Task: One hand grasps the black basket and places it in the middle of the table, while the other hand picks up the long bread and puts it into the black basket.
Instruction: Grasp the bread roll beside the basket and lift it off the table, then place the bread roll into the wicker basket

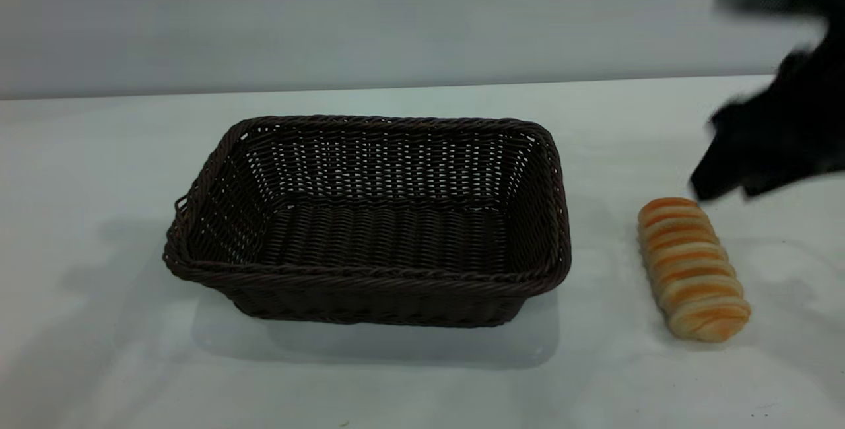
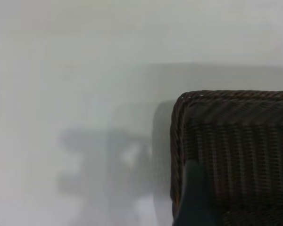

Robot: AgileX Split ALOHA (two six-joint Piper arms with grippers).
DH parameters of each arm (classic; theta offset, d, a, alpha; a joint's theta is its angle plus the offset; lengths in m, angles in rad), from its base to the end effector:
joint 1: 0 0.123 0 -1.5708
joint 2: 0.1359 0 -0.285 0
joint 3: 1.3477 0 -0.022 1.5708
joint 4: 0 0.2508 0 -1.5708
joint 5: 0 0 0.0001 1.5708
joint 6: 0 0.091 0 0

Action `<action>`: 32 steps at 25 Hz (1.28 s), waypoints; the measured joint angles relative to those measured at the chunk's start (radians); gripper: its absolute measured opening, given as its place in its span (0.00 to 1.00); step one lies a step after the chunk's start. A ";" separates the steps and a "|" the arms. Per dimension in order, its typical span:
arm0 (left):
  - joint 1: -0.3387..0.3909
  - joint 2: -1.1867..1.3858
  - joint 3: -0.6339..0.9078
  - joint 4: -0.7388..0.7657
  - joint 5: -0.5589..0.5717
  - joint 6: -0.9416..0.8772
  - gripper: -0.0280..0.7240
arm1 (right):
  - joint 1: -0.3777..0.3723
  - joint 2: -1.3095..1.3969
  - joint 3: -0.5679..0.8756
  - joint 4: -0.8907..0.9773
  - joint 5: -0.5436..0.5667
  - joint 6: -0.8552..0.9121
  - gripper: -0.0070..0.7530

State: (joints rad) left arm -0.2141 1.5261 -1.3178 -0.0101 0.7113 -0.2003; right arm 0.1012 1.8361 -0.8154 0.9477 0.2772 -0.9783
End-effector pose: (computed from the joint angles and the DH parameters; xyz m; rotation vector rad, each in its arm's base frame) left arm 0.3309 -0.0726 0.3310 0.0105 2.4131 -0.2034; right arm 0.3149 0.0524 0.1179 -0.2715 2.6453 0.3157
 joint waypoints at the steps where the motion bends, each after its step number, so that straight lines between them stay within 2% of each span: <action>1: 0.000 -0.002 0.001 0.000 0.006 0.000 0.79 | 0.015 0.046 -0.001 0.018 -0.041 -0.025 0.57; 4: 0.000 -0.004 0.002 0.001 0.033 0.000 0.79 | 0.043 0.162 -0.004 0.055 -0.149 -0.083 0.56; 6: 0.000 -0.007 0.002 0.002 0.042 0.000 0.79 | 0.049 0.225 -0.004 0.071 -0.193 -0.100 0.51; 8: 0.000 -0.007 0.002 0.003 0.052 0.000 0.79 | 0.049 0.258 -0.010 0.087 -0.203 -0.102 0.40; 11: 0.000 -0.007 0.002 0.003 0.057 0.001 0.79 | 0.049 0.257 -0.014 0.092 -0.198 -0.103 0.16; 14: 0.000 -0.007 0.002 0.003 0.057 0.002 0.79 | 0.049 0.217 -0.013 0.092 -0.182 -0.100 0.07; 17: 0.000 -0.007 0.002 0.003 0.057 0.003 0.79 | 0.049 0.111 -0.019 0.092 -0.150 -0.094 0.06; 22: 0.000 -0.007 0.002 0.004 0.057 0.003 0.79 | 0.071 -0.037 -0.118 0.119 0.025 -0.092 0.06; 25: 0.000 -0.007 0.002 0.004 0.057 0.003 0.79 | 0.143 -0.035 -0.187 0.156 0.085 -0.091 0.06; 28: 0.000 -0.007 0.002 0.004 0.057 0.003 0.79 | 0.244 0.005 -0.243 0.193 0.088 -0.091 0.07; 32: 0.000 -0.007 0.002 0.004 0.057 0.003 0.79 | 0.338 0.085 -0.308 0.245 0.055 -0.092 0.18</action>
State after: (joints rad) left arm -0.2141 1.5190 -1.3156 -0.0063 0.7686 -0.1972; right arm 0.4391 1.9214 -1.1237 1.1932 0.3325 -1.0700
